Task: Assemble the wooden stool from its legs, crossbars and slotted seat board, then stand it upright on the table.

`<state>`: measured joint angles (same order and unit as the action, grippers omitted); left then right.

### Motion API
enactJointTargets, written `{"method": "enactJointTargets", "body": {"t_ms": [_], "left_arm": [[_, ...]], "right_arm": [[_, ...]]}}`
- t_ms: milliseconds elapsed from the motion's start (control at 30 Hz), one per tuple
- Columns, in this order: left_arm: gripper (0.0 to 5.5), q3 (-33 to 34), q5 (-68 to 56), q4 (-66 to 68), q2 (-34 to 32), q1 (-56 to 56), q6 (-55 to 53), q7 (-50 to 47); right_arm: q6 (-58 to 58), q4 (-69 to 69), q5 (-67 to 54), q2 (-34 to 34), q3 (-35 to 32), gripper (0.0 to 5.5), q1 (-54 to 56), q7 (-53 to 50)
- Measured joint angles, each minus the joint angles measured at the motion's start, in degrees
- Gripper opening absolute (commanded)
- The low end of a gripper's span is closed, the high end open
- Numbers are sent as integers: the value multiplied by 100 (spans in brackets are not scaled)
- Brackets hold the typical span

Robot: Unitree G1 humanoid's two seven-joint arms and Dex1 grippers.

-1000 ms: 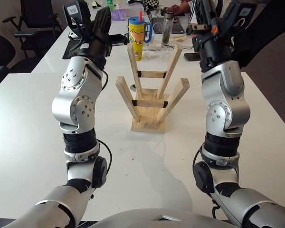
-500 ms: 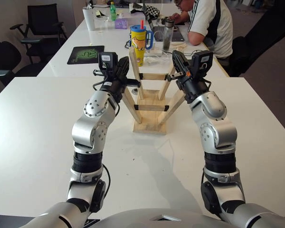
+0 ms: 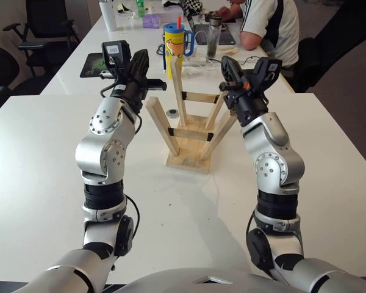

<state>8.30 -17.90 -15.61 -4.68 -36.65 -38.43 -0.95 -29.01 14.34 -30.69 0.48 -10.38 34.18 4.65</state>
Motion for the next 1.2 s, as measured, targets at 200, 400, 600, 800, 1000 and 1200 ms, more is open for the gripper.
{"method": "enactJointTargets", "body": {"t_ms": [200, 400, 600, 800, 1000, 1200], "left_arm": [[2, 389, 121, 354, -418, 573, 247, 93], [2, 476, 382, 712, -664, 1231, 725, 241], [2, 346, 591, 1160, -699, 1685, 1065, 408], [2, 400, 761, 1584, -788, 1865, 1230, 398], [2, 538, 819, 1781, -920, 1866, 1390, 381], [2, 529, 911, 1941, -929, 1869, 1532, 388]], "right_arm": [[303, -822, 507, -1103, -353, 0, 561, 188], [1163, -2566, 2026, -2309, 824, 0, -601, 1529], [1937, -2501, 2357, -2322, 1716, 0, -1166, 2562], [1568, -1058, 2106, -1746, 2493, 0, -1338, 3000], [607, 103, 1660, -840, 2937, 0, -1176, 2664], [516, 454, 1473, -511, 1656, 0, -84, 1547]]}}
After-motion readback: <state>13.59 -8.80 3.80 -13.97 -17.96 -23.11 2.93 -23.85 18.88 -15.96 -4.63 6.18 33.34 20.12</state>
